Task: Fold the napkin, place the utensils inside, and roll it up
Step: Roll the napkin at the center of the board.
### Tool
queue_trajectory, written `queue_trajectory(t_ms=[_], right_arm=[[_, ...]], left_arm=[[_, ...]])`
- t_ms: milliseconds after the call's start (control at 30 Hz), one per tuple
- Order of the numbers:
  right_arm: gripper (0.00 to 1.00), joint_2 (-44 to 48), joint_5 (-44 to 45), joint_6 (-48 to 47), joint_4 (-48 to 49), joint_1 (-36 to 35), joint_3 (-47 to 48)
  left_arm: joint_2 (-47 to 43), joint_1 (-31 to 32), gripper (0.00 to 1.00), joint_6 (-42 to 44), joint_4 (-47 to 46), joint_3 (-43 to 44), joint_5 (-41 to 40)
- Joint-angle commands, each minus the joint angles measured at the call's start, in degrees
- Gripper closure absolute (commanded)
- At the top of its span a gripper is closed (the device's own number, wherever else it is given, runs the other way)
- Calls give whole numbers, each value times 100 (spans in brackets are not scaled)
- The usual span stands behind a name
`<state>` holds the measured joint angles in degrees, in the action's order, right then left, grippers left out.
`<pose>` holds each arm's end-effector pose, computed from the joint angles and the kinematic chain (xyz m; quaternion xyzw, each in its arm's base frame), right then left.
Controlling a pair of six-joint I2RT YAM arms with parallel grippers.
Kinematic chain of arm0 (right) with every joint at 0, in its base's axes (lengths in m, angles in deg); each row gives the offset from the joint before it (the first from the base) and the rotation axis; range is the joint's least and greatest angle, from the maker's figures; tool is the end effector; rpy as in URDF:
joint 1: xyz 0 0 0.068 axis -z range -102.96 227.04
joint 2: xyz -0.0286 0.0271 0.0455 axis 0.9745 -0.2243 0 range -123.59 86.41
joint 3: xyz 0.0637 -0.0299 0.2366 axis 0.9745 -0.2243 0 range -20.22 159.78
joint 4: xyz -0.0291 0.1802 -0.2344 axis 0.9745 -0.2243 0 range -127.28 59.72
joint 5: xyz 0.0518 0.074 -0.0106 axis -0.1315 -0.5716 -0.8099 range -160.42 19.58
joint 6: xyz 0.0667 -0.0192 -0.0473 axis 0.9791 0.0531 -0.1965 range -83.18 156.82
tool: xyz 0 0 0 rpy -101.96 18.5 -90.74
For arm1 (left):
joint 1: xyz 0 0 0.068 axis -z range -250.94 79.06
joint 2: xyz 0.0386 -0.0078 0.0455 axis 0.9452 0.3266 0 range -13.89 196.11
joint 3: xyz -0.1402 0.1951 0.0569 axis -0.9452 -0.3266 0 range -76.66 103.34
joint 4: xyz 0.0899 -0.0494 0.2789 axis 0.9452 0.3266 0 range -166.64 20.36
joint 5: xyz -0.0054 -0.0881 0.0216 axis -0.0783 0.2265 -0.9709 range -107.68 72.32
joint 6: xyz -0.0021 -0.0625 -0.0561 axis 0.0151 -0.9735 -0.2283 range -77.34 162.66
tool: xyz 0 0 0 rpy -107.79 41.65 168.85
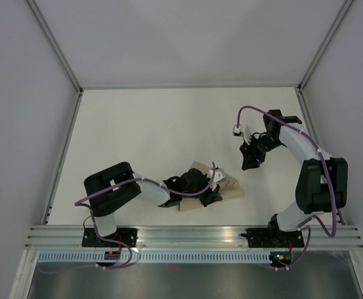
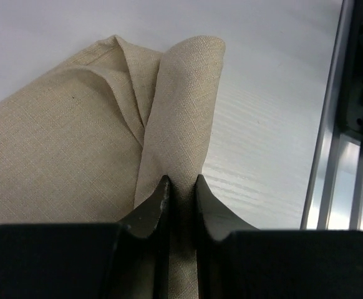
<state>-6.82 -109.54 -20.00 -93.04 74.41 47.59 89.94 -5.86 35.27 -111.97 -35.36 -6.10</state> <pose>0.3162 0.0611 0.1521 -0.4717 0.8156 0.2912 0.1657 0.1511 -0.3601 0.0538 0.4557 0.7185 -0.3759 0.3672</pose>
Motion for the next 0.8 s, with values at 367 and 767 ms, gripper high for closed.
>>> queue_trajectory(t_ms=[367, 767], right_arm=[[41, 1562, -308, -1412, 720, -711, -1602], [35, 1959, 360, -770, 1960, -2144, -2474]], left_arm=[[1208, -1120, 98, -2722, -2160, -597, 2885], [1640, -1322, 98, -3145, -1969, -272, 3220]])
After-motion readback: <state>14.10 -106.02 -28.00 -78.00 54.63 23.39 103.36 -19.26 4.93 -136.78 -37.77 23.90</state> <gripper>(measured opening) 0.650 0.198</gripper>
